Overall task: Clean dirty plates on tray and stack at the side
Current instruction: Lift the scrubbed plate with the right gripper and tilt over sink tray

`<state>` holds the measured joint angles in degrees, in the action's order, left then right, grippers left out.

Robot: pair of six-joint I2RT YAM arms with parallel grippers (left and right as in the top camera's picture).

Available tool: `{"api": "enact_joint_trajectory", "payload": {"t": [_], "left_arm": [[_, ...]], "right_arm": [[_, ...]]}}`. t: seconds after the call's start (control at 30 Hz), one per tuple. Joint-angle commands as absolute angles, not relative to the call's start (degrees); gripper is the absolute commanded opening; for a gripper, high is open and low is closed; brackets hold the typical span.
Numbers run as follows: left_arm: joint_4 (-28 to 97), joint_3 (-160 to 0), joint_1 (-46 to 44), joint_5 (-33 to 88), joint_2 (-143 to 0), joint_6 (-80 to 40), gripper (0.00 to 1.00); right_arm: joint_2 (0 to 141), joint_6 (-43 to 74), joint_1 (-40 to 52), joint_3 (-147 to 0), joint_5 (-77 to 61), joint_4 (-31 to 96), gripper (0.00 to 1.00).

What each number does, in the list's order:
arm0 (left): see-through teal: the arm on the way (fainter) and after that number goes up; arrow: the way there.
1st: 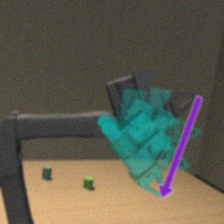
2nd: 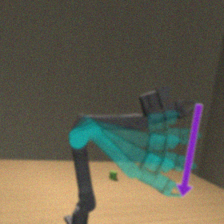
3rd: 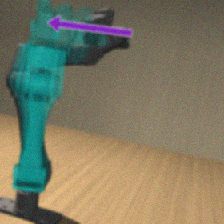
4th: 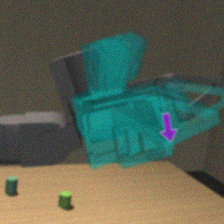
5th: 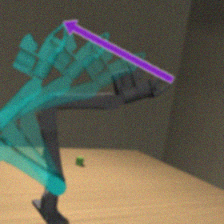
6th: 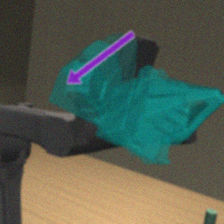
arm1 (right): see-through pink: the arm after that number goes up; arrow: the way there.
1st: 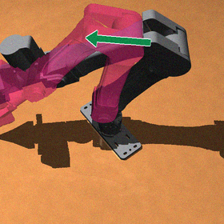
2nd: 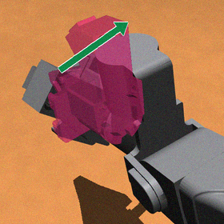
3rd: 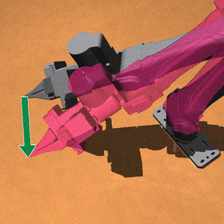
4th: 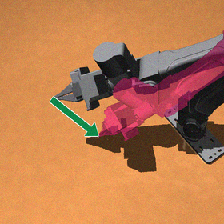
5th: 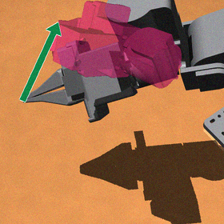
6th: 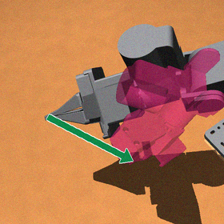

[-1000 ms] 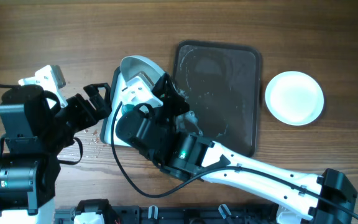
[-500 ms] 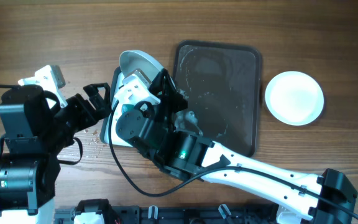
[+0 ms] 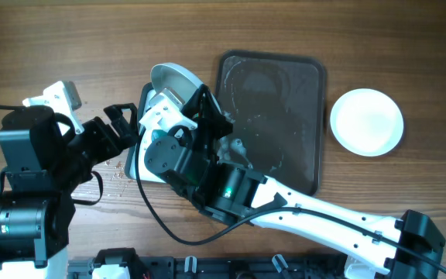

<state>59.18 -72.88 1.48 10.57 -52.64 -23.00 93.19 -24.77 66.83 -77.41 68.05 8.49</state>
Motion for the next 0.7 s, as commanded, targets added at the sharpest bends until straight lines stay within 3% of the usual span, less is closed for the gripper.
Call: {"api": "enact_joint_trajectory", "payload": {"t": [0.0,0.5,0.6,0.67], "left_arm": [[59.05,-73.47,1.83,10.20,-52.66,-22.70,1.00],[59.05,-73.47,1.83,10.20,-52.66,-22.70,1.00],[59.05,-73.47,1.83,10.20,-52.66,-22.70,1.00],[59.05,-73.47,1.83,10.20,-52.66,-22.70,1.00]], "right_arm": [[93.43,-25.36,66.89,-78.85,69.49,7.97,0.04],[93.43,-25.74,66.67,-78.85,69.54,5.39,0.05],[93.45,-28.14,66.81,-78.83,68.36,5.28,0.04],[93.45,-35.73,66.92,-78.65,69.58,5.30,0.04]]}}
